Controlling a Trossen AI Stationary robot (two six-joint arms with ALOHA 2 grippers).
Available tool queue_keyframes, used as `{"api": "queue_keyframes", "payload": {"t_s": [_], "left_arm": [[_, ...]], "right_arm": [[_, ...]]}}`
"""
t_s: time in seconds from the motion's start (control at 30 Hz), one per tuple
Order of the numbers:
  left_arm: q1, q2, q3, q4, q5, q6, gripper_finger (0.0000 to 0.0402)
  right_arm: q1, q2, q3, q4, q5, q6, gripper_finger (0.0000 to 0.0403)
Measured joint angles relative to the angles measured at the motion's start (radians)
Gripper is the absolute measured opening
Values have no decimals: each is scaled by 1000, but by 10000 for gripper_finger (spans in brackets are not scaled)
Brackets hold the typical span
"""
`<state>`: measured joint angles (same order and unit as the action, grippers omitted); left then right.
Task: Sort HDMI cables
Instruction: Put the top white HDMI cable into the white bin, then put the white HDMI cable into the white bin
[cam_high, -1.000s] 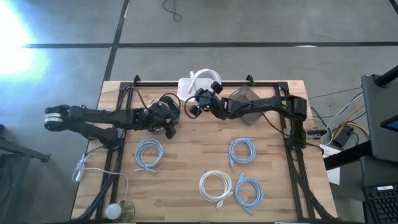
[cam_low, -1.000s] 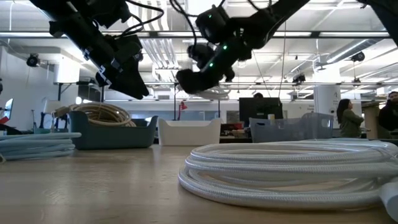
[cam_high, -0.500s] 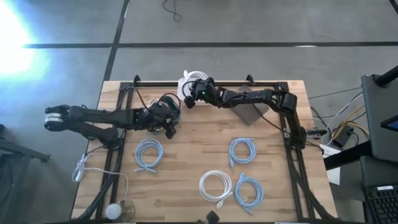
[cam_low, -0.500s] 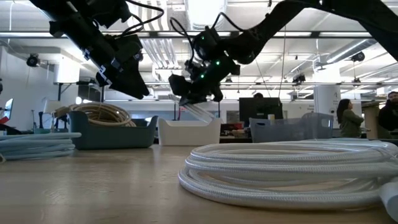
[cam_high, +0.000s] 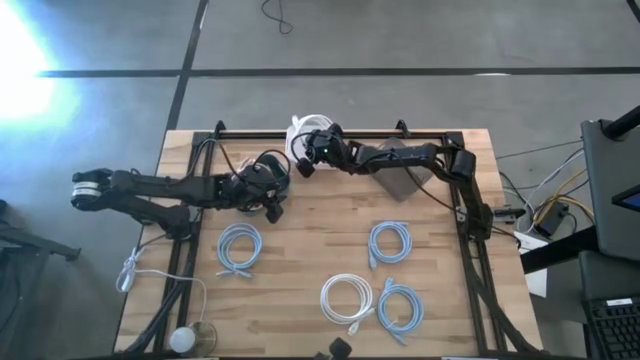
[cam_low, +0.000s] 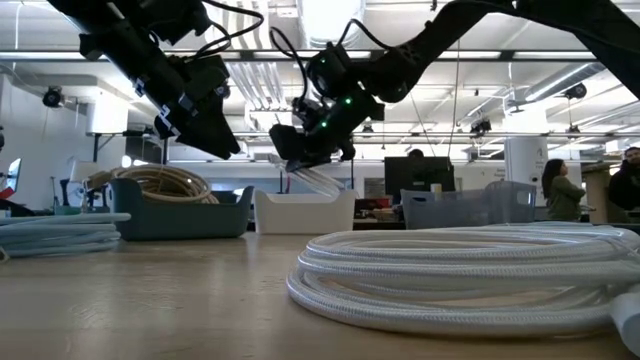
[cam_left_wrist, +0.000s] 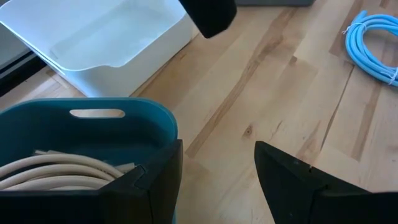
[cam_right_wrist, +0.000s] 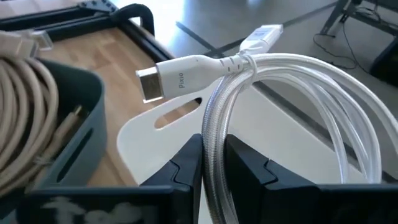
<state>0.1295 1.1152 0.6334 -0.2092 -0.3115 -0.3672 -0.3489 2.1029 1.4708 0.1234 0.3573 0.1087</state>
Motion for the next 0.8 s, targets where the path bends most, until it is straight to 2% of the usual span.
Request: {"api": "queue_keyframes", "payload": {"t_s": [0.2,0.57,0.8], "left_arm": [[0,0,0,0,0,0,204],[0,0,0,0,0,0,204],[0,0,0,0,0,1,204]], "right_arm": [[-3,0,0,-15,-41,-2,65],[-3,0,0,-14,-44,-7,155],[18,-20,0,-15,-113,-14,181]]}}
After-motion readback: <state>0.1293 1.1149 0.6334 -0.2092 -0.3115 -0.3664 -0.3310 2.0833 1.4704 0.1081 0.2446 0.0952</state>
